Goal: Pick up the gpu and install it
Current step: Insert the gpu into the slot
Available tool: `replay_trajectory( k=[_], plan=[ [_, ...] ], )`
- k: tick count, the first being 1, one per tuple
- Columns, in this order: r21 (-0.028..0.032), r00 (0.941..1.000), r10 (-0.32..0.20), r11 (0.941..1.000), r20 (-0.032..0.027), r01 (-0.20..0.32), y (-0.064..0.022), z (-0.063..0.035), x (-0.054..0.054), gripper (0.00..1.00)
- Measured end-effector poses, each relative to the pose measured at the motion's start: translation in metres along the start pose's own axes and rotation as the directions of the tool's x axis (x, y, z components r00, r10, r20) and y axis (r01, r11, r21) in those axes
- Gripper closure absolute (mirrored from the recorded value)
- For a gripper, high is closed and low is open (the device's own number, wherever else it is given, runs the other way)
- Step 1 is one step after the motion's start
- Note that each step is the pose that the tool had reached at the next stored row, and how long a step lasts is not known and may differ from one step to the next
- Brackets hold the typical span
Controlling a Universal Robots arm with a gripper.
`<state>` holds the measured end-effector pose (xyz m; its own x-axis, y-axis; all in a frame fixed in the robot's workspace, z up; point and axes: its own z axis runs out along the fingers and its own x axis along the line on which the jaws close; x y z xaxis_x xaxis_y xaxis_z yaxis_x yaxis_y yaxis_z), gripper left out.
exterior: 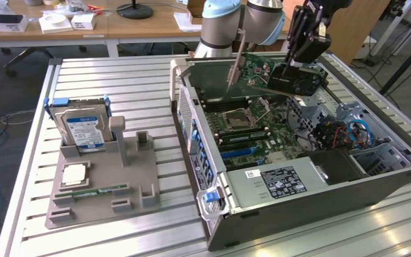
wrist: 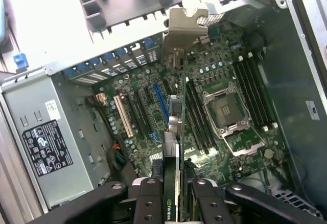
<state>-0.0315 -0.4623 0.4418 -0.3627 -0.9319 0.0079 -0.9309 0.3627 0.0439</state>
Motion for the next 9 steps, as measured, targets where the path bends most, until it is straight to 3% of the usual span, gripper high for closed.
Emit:
replay_trajectory(
  k=[5,9],
  plan=[
    [0.0005,0.9971,-0.076,0.9971,-0.0034,0.076,0.0000,0.0004,-0.0001,0.74],
    [0.0007,0.9908,-0.135,0.9908,-0.0061,0.135,0.0000,0.0007,-0.0001,0.74]
  ],
)
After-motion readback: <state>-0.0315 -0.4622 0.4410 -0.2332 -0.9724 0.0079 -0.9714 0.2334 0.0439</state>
